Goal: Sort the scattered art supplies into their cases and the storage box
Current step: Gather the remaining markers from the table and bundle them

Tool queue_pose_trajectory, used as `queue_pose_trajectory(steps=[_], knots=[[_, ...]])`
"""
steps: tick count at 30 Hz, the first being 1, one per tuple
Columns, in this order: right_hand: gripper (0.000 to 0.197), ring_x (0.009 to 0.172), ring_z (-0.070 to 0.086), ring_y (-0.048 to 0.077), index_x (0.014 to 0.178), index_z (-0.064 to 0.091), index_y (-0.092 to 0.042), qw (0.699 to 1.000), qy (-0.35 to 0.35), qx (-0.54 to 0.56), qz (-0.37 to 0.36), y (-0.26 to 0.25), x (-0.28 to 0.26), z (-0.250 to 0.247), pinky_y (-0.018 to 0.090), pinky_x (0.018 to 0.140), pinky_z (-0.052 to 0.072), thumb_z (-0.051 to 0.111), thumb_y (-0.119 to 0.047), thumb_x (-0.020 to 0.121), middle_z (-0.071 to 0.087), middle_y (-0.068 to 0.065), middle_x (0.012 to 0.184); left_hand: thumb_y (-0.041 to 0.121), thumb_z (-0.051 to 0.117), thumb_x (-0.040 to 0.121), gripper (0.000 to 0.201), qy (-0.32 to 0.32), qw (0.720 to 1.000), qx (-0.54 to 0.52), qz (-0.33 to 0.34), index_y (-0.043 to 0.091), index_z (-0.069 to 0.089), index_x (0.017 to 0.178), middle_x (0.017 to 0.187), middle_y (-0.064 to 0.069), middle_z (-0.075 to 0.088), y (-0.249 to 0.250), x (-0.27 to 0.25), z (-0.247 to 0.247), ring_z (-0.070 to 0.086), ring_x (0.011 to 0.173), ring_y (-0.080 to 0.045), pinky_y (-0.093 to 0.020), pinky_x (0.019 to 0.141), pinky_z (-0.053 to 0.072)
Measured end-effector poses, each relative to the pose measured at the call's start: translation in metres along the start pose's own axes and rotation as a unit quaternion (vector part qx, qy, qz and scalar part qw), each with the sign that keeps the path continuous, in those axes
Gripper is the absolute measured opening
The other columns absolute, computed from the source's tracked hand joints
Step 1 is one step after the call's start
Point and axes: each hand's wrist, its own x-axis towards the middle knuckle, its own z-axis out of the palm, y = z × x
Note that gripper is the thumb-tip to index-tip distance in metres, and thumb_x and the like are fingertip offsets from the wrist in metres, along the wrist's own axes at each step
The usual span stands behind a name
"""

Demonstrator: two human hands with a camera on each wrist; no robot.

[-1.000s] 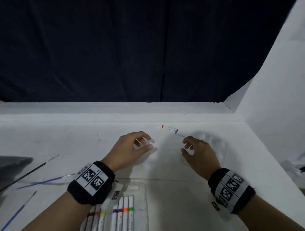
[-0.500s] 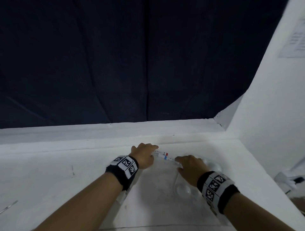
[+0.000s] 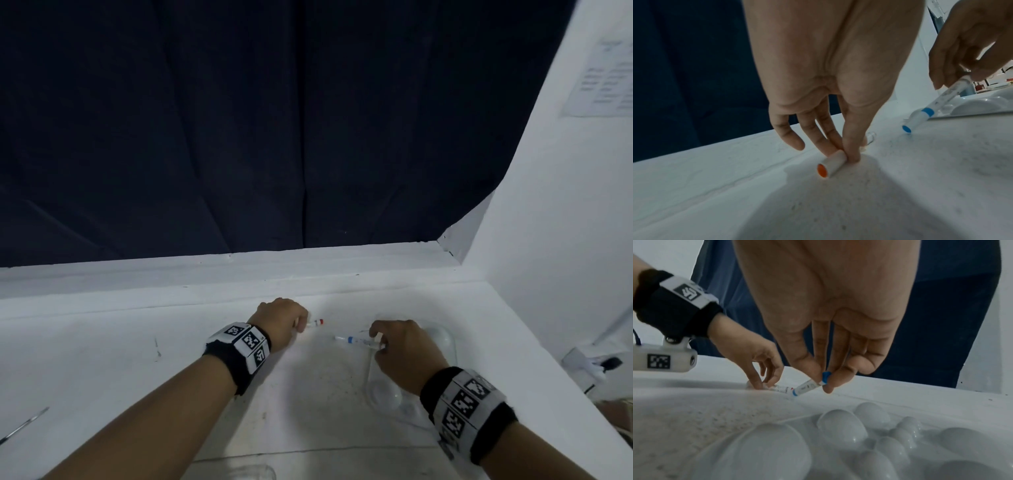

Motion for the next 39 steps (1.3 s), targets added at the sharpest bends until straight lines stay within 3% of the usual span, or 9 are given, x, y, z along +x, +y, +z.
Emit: queue_pose_trajectory(steps=[4,11,14,20,25,27,31,35,39], knots=[[0.028,0.078,0.060,0.014,0.110,0.067,-0.026,0.999,0.002,0.044,-0.005,-0.001,-0.024,0.002,0.023,0.068,0.048,0.056,-0.018,0.086,0.064,-0.004,0.097,-0.003,0.056,0.082,0.032,0.016,0.998,-0.067,-0.002,0.028,0.065,0.084,0.092,0.005,0.064,-0.011,-0.027,-0.008,0.062,0.086,-0.016,-0.019,0.068,0.042],[0.024,0.086,0.063,0.018,0.103,0.068,-0.028,0.996,-0.063,0.052,-0.041,-0.010,-0.075,0.019,0.025,0.072,0.048,0.050,-0.021,0.090,0.068,-0.002,0.103,0.005,0.075,0.080,0.030,0.172,0.953,-0.248,0.002,0.034,0.067,0.085,0.081,0.007,0.072,0.000,-0.139,-0.033,0.066,0.078,-0.006,-0.014,0.062,0.045],[0.017,0.078,0.061,0.022,0.075,0.052,-0.037,0.992,-0.098,0.040,-0.062,-0.015,-0.097,0.029,0.031,0.069,0.048,0.052,-0.028,0.090,0.060,-0.005,0.083,0.007,0.081,0.080,0.025,0.220,0.908,-0.355,-0.029,0.026,0.071,0.093,0.086,0.003,0.074,0.010,-0.199,-0.031,0.069,0.084,-0.010,-0.023,0.066,0.050],[0.013,0.078,0.062,0.022,0.097,0.059,-0.024,0.993,-0.114,-0.014,-0.038,-0.026,-0.125,0.045,0.037,0.072,0.054,0.051,-0.034,0.093,0.066,0.001,0.090,0.003,0.083,0.073,0.030,0.268,0.795,-0.538,-0.078,0.016,0.071,0.098,0.092,-0.009,0.074,0.025,-0.292,-0.004,0.064,0.078,-0.014,-0.021,0.073,0.051],[0.003,0.073,0.060,0.013,0.088,0.064,-0.021,0.985,-0.133,0.107,-0.013,-0.044,-0.144,0.048,0.016,0.056,0.043,0.062,-0.024,0.088,0.066,-0.003,0.089,0.003,0.080,0.072,0.030,0.265,0.736,-0.614,-0.104,0.011,0.070,0.099,0.087,-0.027,0.056,0.023,-0.324,0.031,0.050,0.078,-0.025,-0.017,0.075,0.051],[0.002,0.065,0.064,0.012,0.082,0.065,-0.017,0.974,-0.135,0.181,0.004,-0.053,-0.153,0.051,0.018,0.055,0.048,0.066,-0.017,0.084,0.069,0.000,0.082,-0.001,0.080,0.073,0.029,0.250,0.739,-0.616,-0.108,0.009,0.070,0.098,0.083,-0.020,0.047,0.024,-0.327,0.044,0.044,0.077,-0.025,-0.019,0.069,0.048],[0.015,0.054,0.066,0.023,0.086,0.058,-0.006,0.914,-0.180,0.364,0.016,-0.072,-0.172,0.058,0.040,0.057,0.060,0.067,0.004,0.080,0.069,0.012,0.065,-0.007,0.080,0.075,0.026,0.210,0.779,-0.579,-0.116,0.003,0.071,0.098,0.065,-0.004,0.050,0.031,-0.321,0.053,0.050,0.062,-0.012,-0.017,0.068,0.048],[0.056,0.063,0.068,0.039,0.117,0.042,-0.028,0.886,-0.233,0.401,-0.010,-0.088,-0.183,0.063,0.041,0.060,0.060,0.067,0.004,0.078,0.069,0.015,0.069,0.001,0.085,0.074,0.025,0.175,0.820,-0.533,-0.118,0.015,0.075,0.093,0.068,-0.005,0.046,0.028,-0.304,0.055,0.046,0.066,-0.020,-0.030,0.079,0.054],[0.079,0.063,0.070,0.035,0.132,0.028,-0.043,0.896,-0.246,0.367,-0.036,-0.097,-0.182,0.066,0.041,0.062,0.061,0.065,0.003,0.079,0.071,0.016,0.070,0.014,0.089,0.071,0.025,0.149,0.868,-0.459,-0.117,0.020,0.075,0.091,0.062,0.005,0.054,0.031,-0.288,0.056,0.053,0.061,-0.014,-0.021,0.070,0.054]])
